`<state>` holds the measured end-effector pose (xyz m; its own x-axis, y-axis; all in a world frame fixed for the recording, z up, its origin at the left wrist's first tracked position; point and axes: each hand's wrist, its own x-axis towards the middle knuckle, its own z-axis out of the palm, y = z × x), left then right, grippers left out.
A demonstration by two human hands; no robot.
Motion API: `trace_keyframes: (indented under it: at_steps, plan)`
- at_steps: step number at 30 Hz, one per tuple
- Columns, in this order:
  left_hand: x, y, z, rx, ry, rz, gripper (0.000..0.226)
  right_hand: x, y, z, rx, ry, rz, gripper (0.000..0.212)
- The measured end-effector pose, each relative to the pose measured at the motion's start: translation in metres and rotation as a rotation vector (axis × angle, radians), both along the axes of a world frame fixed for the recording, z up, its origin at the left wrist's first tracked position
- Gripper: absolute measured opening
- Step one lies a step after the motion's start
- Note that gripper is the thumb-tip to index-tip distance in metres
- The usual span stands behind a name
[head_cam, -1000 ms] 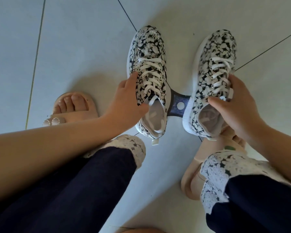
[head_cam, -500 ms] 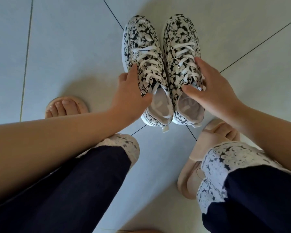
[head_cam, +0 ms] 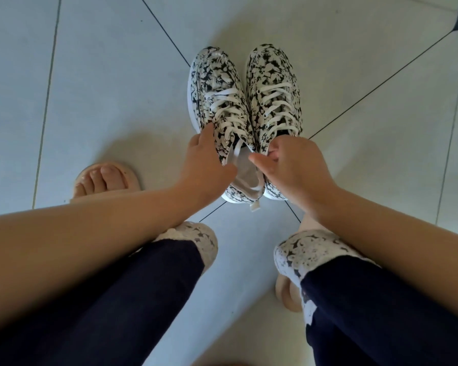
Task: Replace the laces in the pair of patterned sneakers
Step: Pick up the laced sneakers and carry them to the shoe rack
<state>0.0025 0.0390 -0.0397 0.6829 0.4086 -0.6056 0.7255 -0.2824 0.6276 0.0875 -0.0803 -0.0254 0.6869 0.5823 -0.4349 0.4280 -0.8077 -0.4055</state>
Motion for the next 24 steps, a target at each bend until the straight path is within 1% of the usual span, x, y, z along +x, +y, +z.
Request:
trace_keyframes:
  at_steps: [4, 8, 13, 17, 21, 24]
  plan:
    - [0.001, -0.002, 0.000, -0.002, 0.000, -0.010, 0.079, -0.002, 0.007, -0.002, -0.108, -0.097, 0.060, 0.037]
    - [0.001, -0.002, 0.002, -0.020, -0.014, 0.000, 0.078, -0.002, 0.008, -0.007, -0.140, -0.110, 0.046, 0.037]
    - [0.000, 0.000, -0.002, -0.020, -0.021, 0.017, 0.077, 0.001, 0.004, -0.020, -0.065, -0.140, 0.044, 0.026]
    - [-0.001, 0.000, 0.003, -0.032, -0.059, 0.026, 0.074, 0.007, -0.005, -0.021, 0.034, -0.171, -0.039, 0.020]
    - [-0.004, 0.003, 0.012, -0.022, -0.104, 0.020, 0.067, 0.014, -0.009, -0.013, 0.088, -0.154, -0.074, 0.019]
    - [-0.003, 0.007, 0.025, 0.020, -0.108, -0.041, 0.065, 0.019, -0.011, 0.003, 0.119, -0.142, -0.099, 0.016]
